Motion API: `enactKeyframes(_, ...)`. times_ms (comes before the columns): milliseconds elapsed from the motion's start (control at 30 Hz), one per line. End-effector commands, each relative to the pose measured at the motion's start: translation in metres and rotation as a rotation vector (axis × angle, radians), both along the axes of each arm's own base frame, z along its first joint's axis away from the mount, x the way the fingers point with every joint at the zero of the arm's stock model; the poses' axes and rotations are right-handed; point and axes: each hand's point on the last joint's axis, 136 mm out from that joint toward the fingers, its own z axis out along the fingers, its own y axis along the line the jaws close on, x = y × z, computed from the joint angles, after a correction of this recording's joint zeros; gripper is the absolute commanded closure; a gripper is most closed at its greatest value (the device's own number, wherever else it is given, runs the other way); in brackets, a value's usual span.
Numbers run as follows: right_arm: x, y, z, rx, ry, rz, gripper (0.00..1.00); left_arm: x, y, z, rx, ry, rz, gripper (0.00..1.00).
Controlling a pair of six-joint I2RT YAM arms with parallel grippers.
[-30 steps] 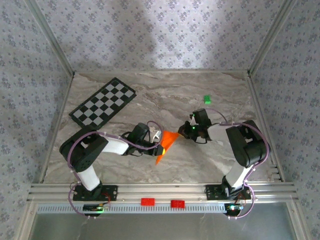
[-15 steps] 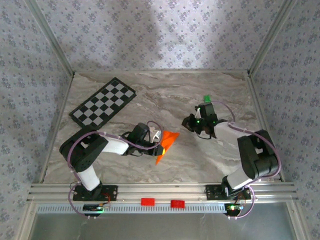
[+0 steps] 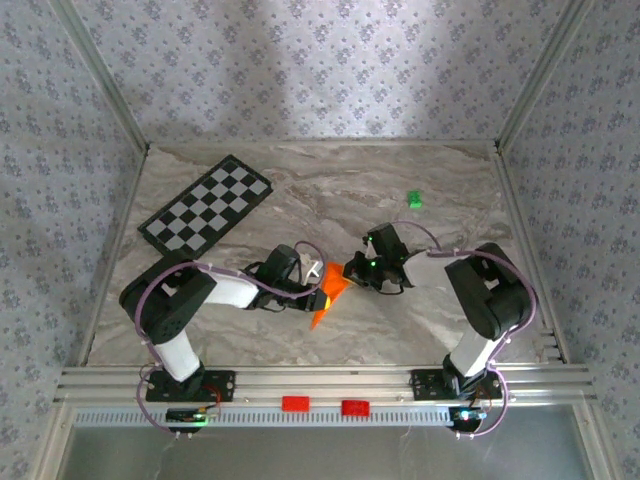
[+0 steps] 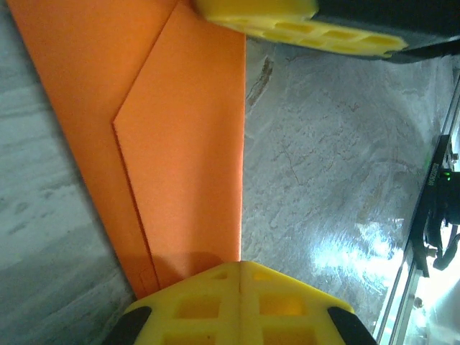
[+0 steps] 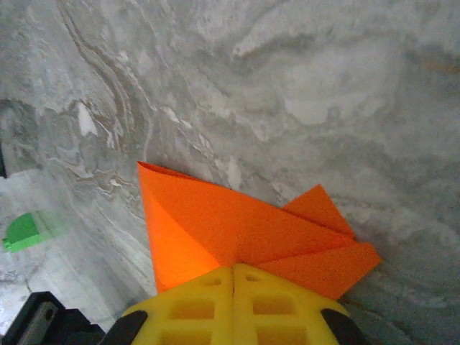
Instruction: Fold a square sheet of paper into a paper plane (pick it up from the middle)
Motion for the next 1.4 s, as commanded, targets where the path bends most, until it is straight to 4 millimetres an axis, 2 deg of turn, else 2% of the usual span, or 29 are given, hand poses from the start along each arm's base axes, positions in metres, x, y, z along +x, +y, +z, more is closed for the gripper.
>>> enactKeyframes(0,-0.012,-0.018,-0.026,-0.062,0.070,-0.041,0.98,-0.058,0.059,-0.059,0.301,0.271,0.009,1.00)
enactKeyframes(100,-0.015,-0.022,-0.031,-0.080,0.078,-0.036,0.98,-0.049,0.044,-0.035,0.241,0.248,0.003,1.00)
enactKeyframes(267,-0.020,-0.026,-0.036,-0.096,0.091,-0.038,0.99,-0.023,0.016,0.015,0.140,0.172,0.004,1.00)
enactKeyframes(367,-0.023,-0.029,-0.039,-0.107,0.099,-0.033,0.99,-0.009,-0.004,0.034,0.068,0.156,0.002,1.00)
enactKeyframes(533,-0.024,-0.031,-0.040,-0.104,0.103,-0.029,0.99,0.007,-0.028,0.038,0.045,0.153,-0.017,1.00)
enactKeyframes(700,-0.024,-0.031,-0.042,-0.106,0.107,-0.029,0.99,0.014,-0.039,0.019,0.070,0.172,-0.035,1.00)
enactKeyframes(800,-0.026,-0.033,-0.044,-0.116,0.112,-0.032,0.99,0.006,-0.034,0.004,0.128,0.178,-0.049,1.00)
enactKeyframes(967,-0.029,-0.039,-0.050,-0.147,0.127,-0.028,1.00,-0.011,-0.005,-0.017,0.202,0.192,-0.008,1.00)
enactKeyframes(1367,-0.027,-0.042,-0.052,-0.173,0.126,-0.021,1.00,-0.053,0.039,-0.031,0.257,0.228,-0.026,0.98)
